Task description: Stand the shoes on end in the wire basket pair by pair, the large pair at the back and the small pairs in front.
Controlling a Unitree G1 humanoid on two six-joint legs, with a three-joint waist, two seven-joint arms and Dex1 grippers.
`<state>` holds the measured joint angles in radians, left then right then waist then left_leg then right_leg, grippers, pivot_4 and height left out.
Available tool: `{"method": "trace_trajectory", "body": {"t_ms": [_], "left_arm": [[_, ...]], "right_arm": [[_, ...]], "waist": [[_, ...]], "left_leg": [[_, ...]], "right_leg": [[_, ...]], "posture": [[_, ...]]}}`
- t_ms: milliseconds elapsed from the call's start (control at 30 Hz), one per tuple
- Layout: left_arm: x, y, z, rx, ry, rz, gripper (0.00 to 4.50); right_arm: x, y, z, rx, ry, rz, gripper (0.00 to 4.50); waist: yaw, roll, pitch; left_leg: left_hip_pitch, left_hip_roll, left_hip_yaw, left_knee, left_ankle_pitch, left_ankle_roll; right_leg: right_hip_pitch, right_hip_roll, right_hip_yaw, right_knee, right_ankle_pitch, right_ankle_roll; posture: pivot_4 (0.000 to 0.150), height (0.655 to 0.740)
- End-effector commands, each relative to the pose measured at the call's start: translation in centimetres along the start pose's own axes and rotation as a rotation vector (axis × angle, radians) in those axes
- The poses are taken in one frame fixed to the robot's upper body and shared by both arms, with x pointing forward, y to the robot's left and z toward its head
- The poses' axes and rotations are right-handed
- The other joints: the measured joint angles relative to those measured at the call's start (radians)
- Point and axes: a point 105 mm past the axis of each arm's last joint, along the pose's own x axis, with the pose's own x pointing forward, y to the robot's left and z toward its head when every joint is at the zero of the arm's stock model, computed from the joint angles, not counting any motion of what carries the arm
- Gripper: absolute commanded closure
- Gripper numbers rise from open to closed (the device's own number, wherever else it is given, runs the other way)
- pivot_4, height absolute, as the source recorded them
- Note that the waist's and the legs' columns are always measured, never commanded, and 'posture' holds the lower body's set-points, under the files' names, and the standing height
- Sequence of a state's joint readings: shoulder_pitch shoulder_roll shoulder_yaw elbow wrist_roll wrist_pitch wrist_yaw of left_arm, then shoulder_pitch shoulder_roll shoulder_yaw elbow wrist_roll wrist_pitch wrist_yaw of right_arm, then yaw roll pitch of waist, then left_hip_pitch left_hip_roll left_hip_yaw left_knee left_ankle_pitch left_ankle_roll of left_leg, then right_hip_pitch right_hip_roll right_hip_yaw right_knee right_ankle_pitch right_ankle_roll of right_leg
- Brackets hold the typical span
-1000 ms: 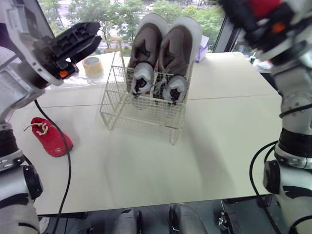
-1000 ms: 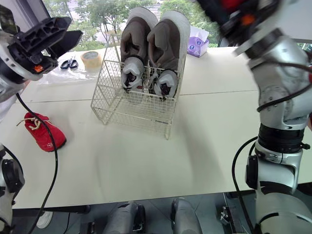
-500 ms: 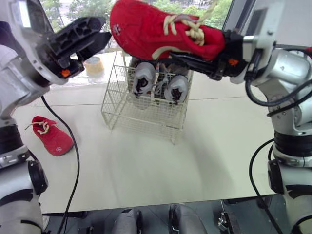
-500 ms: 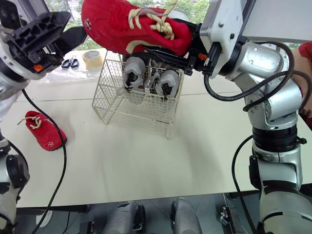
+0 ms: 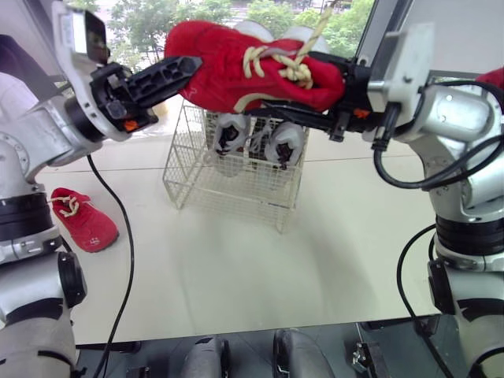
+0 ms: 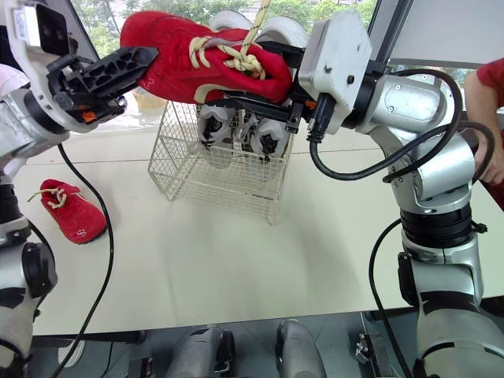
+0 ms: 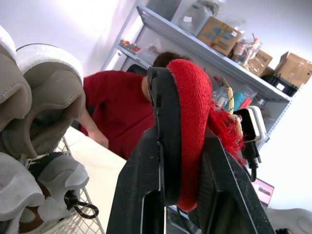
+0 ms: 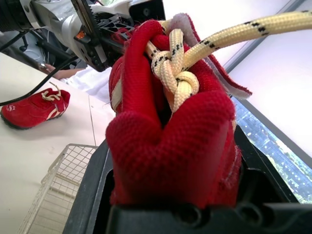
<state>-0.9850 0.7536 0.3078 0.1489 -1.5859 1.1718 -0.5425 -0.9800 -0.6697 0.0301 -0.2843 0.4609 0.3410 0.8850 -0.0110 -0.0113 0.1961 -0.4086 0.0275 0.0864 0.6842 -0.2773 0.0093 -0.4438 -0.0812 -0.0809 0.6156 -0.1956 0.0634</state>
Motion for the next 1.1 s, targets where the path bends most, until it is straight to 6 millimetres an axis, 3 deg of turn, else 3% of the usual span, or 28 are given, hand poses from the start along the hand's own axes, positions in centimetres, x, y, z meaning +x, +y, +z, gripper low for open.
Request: {"method": "trace_trajectory", "body": {"t_ms": [33,133,167,233,300,367,433,533,667,833,933,1100], "left_arm": [[0.2,-1.0,1.3,0.045,-0.047,-0.019,4.28],[0.0,-1.1,1.4,0.004,-0.13,-0.04,4.28],[-0.1,-1.1,1.6,-0.006,-0.165,-0.042,4.28],[-0.4,-1.4,1.9,-0.011,-0.224,-0.04,4.28],[-1.4,-1.8,3.1,-0.006,-0.352,-0.029,4.28],[-1.9,-2.0,3.8,0.013,-0.475,-0.015,4.28],[-1.8,-2.2,4.0,0.035,-0.562,-0.006,4.28],[-0.6,-2.6,3.9,0.018,-0.67,-0.061,4.28],[1.2,-1.6,2.2,-0.038,-0.662,-0.071,4.28],[2.3,-0.7,0.7,-0.087,-0.634,-0.072,4.28],[3.3,-0.8,-1.2,-0.113,-0.577,-0.097,4.28],[3.4,-0.5,-2.1,-0.118,-0.56,-0.086,4.28]], "right_arm": [[-0.1,0.4,2.0,0.029,-0.089,0.018,2.71],[-0.6,0.1,1.9,0.097,-0.095,-0.01,2.71],[-1.0,-0.1,1.7,0.138,-0.095,-0.027,1.82],[-2.2,-0.4,0.7,0.212,-0.062,-0.068,0.92],[-4.8,-1.8,-0.9,0.369,-0.069,-0.233,0.03],[-6.8,-2.8,-1.1,0.589,-0.25,-0.425,0.03],[-7.5,-2.9,-0.9,0.77,-0.429,-0.547,0.03],[-5.5,-1.5,-0.5,1.047,-0.654,-0.601,0.03],[-2.4,-1.0,1.1,1.237,-0.818,-0.567,0.03],[-0.4,-0.3,2.3,1.245,-0.81,-0.502,0.03],[-0.3,0.1,2.4,1.218,-0.77,-0.484,0.03],[-0.2,-0.3,2.9,1.189,-0.781,-0.489,0.03]], "waist": [[0.001,0.0,0.0],[0.002,0.0,0.0],[0.003,0.0,0.0],[0.003,-0.001,0.0],[0.004,-0.002,-0.001],[0.004,-0.004,-0.001],[0.003,-0.004,-0.001],[0.002,-0.003,-0.001],[0.001,-0.003,-0.001],[0.002,-0.003,-0.001],[0.003,-0.003,-0.001],[0.0,-0.003,-0.001]], "left_leg": [[0.0,0.0,0.0,0.0,0.0,0.0],[0.0,0.0,0.0,0.0,0.0,0.0],[0.0,0.0,0.0,0.0,0.0,0.0],[0.0,0.0,0.0,0.0,0.0,0.0],[0.0,0.0,-0.001,0.0,0.0,0.0],[0.0,0.0,-0.001,0.0,0.0,0.0],[0.0,0.0,-0.001,0.0,0.0,0.0],[0.001,0.001,-0.001,-0.001,0.001,-0.001],[0.001,0.001,-0.001,-0.001,-0.001,0.003],[0.0,0.0,-0.001,0.0,-0.002,0.005],[0.0,0.0,-0.001,0.0,-0.003,0.007],[0.0,0.0,-0.001,0.0,-0.004,0.007]], "right_leg": [[0.0,0.0,0.0,0.0,0.0,0.0],[0.0,-0.001,0.0,0.0,0.0,0.0],[0.0,-0.001,0.0,0.0,0.0,0.0],[0.0,-0.001,0.0,0.0,0.0,0.0],[0.001,-0.001,0.0,0.0,0.0,0.0],[0.001,-0.002,0.0,0.0,0.0,0.0],[0.001,-0.002,0.0,0.0,0.001,-0.001],[0.001,-0.001,0.0,0.001,0.001,-0.002],[0.001,0.001,0.0,0.002,0.001,-0.002],[0.001,0.001,0.0,0.0,0.001,-0.002],[0.001,0.001,0.0,-0.001,0.001,-0.002],[0.001,0.001,0.0,-0.001,0.001,-0.002]], "posture": [[0.15,0.74],[0.15,0.74],[0.15,0.74],[0.15,0.74],[0.15,0.74],[0.15,0.74],[0.15,0.74],[0.15,0.74],[0.15,0.74],[0.15,0.74],[0.15,0.74],[0.15,0.74]]}}
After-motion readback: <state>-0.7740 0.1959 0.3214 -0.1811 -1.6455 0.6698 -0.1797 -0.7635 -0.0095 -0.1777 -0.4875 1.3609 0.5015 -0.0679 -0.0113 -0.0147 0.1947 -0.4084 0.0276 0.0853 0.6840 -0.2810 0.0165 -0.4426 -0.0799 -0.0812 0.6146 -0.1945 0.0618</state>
